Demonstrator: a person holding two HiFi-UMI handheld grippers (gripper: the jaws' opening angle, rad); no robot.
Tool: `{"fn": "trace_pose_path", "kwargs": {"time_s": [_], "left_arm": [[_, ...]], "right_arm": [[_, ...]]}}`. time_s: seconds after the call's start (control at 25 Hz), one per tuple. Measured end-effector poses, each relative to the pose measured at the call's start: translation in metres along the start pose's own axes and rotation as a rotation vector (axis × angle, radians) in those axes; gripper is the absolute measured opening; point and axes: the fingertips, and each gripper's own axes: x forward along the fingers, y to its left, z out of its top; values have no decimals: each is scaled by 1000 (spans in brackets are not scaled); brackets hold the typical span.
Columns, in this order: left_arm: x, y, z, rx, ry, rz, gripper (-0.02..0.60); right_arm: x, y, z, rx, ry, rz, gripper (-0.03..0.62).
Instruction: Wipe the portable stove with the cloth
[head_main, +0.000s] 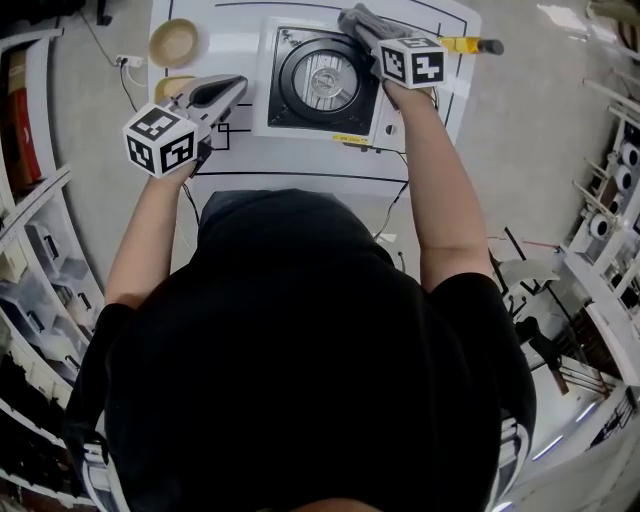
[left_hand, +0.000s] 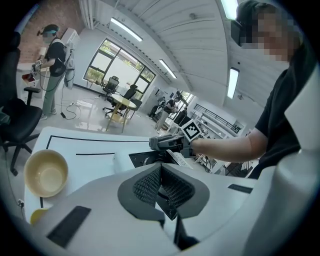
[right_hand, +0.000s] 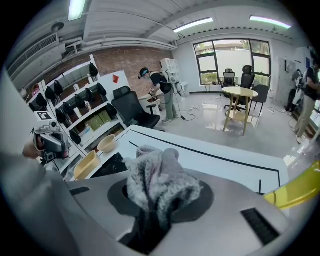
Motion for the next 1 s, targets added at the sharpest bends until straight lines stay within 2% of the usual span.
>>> {"fn": "trace_pose_path", "kwargs": {"time_s": [0.56, 0.84, 0.92, 1.0], "left_arm": [[23, -19, -6, 1, 24, -26, 21], [26, -22, -7, 1, 26, -33, 21], [26, -22, -8, 0, 26, -33, 21], [25, -22, -10, -3, 28, -33, 21]], "right_arm": [[-41, -56, -30, 71, 5, -76, 117], [-55, -68, -27, -20, 39, -156, 115], [-61, -74, -22, -87, 49, -209, 115], [-67, -79, -17, -199, 74, -278, 115]]}}
